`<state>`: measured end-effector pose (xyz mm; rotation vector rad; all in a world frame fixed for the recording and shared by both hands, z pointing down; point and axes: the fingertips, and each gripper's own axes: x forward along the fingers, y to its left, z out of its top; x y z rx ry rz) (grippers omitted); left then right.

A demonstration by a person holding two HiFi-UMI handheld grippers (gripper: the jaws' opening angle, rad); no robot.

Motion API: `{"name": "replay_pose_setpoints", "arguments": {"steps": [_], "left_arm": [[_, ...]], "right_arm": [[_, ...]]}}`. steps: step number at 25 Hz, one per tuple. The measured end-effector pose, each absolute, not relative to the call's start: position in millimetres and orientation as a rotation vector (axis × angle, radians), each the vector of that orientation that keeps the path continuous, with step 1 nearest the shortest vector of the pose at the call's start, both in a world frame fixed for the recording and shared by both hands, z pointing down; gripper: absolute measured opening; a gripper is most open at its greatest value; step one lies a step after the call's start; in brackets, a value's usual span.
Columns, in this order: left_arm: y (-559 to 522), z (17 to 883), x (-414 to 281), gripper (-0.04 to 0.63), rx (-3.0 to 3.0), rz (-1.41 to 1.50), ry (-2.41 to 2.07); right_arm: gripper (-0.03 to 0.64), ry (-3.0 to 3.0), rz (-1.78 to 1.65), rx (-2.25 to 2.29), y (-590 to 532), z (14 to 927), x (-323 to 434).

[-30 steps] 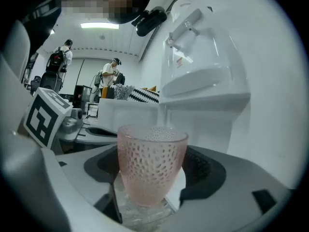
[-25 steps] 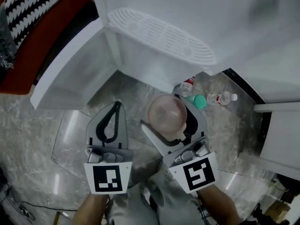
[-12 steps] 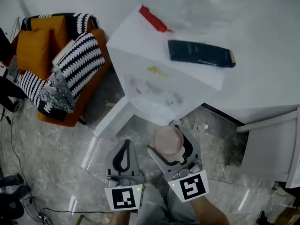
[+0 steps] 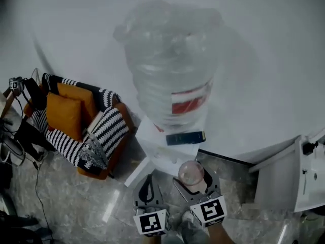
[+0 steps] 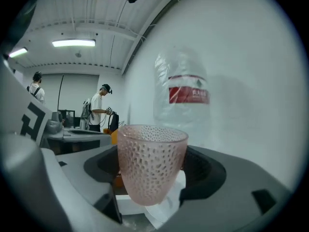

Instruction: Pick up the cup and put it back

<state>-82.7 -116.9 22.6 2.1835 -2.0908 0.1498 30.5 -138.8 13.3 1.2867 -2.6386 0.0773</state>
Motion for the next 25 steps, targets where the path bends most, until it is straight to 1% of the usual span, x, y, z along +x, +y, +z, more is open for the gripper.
{"name": "replay_pose_setpoints", "arguments": {"steps": [6,10,16,25], "left_arm": [[-108.1,-32.9,-49.4,0.012,2.227,0.094,-2.013],[-98.5,-56.4,-28.4,0.012,2.254,0.153,-1.978],[-103.6,-93.2,-23.9,0.012,2.287,0.193,-2.028],[-96.9,-109.8,-1.2,0.012,2.353,0.143,-2.001]], "right_arm": [[0.387,-2.727,0.084,1.253,-129.7,-64.0,45.8],[0.387,-2.774,0.085,1.217,-124.3,-95.3,58.7],[0.387,-2.812,0.052,1.224,-129.5,-118.4,69.0],[0.387,-2.874,0.026,1.164,-118.5,-129.7,65.0]]}}
